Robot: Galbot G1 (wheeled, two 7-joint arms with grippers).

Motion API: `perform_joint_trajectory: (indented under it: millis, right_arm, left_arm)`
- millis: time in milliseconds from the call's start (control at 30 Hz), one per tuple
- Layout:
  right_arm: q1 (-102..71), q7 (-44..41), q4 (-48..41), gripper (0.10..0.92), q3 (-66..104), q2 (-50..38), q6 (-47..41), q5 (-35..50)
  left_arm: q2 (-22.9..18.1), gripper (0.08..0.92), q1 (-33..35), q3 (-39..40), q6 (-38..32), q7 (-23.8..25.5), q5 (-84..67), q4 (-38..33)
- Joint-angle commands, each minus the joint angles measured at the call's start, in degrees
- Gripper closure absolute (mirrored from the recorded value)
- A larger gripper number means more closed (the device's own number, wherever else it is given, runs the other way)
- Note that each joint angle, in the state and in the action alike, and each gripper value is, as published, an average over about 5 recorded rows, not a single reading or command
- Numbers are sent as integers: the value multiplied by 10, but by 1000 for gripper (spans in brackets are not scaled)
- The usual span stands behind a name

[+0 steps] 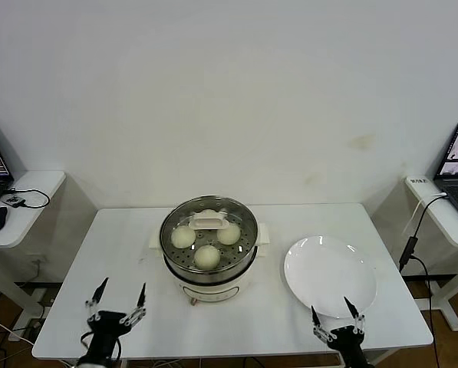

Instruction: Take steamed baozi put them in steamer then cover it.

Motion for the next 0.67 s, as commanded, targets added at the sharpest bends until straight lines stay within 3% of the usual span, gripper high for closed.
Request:
perform_joint_trajectory:
  millis: [33,667]
  right_arm:
    - [-40,-32,48,203,-19,-20,-29,80]
    - [-46,-23,50,203,-42,-13,-50,67]
  left_arm:
    - [1,177,39,-39,-33,-3,-149,46]
    - [-2,177,51,-28,-27,15,-100,58]
